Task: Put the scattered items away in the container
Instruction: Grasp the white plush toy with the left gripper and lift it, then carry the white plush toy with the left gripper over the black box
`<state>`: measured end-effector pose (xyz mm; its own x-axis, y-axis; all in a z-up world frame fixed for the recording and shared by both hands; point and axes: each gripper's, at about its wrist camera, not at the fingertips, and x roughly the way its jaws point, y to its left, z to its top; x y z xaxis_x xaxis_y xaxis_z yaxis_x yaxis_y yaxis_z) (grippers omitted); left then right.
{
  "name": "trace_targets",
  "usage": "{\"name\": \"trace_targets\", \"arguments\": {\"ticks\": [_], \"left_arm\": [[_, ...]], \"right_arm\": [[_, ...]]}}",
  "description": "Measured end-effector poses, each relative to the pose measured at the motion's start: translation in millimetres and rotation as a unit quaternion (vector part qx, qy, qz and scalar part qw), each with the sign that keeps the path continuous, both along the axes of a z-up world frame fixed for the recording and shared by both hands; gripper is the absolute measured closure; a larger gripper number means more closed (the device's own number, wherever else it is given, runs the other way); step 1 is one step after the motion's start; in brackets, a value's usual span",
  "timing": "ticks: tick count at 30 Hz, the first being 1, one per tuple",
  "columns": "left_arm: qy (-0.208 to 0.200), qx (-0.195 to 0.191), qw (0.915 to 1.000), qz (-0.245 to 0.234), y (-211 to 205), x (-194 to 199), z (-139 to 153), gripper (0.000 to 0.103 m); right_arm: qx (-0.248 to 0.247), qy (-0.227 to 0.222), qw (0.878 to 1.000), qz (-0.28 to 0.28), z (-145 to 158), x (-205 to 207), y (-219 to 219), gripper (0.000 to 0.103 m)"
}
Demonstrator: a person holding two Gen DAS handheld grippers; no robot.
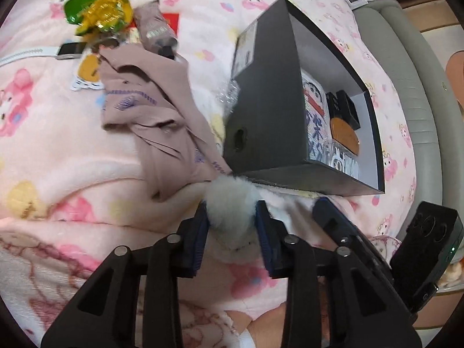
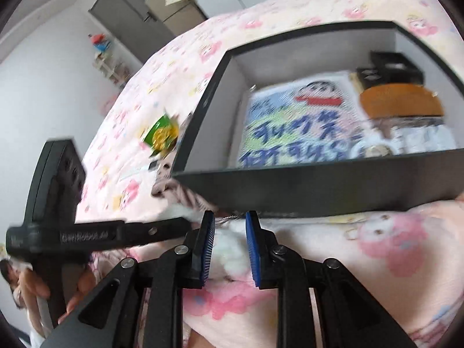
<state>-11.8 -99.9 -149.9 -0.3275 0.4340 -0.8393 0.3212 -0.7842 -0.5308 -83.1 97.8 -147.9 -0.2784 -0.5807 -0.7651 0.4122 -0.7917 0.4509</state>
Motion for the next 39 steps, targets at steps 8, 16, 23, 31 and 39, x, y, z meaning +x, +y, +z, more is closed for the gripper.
{"name": "trace_targets", "arguments": {"ticks": [8,16,23,31,39], "left_arm": [[0.009,0.031,0.9994,0.015,-18.3,-10.4,-19.2,0.067],[0.006,0.023,0.9995,-0.019,-3.1,-12.8,-15.2,0.066],[0.006,0.051,0.9976,-0.047,13.5,0.9,-1.7,0.065],[0.016,0.052,0.9985,-0.003,-7.5,-14.6,-13.2,0.053],[0.009,0.058,0.9977,-0.034,13.7,-40.0,-28.9,0.049]], "right_arm": [[-0.018,-0.076,0.996,0.034,-38.6,4.5,-7.2,0.084],[-0.045,-0.065,0.996,0.031,-37.0,0.7,-10.9,0.083],[-0.059,-0.041,0.997,-0.019,-19.6,-8.8,12.2,0.083],[-0.049,-0.072,0.996,-0.016,-32.9,-10.3,14.3,0.078],[-0.049,-0.075,0.996,-0.001,-40.3,-16.8,2.3,0.078]]}}
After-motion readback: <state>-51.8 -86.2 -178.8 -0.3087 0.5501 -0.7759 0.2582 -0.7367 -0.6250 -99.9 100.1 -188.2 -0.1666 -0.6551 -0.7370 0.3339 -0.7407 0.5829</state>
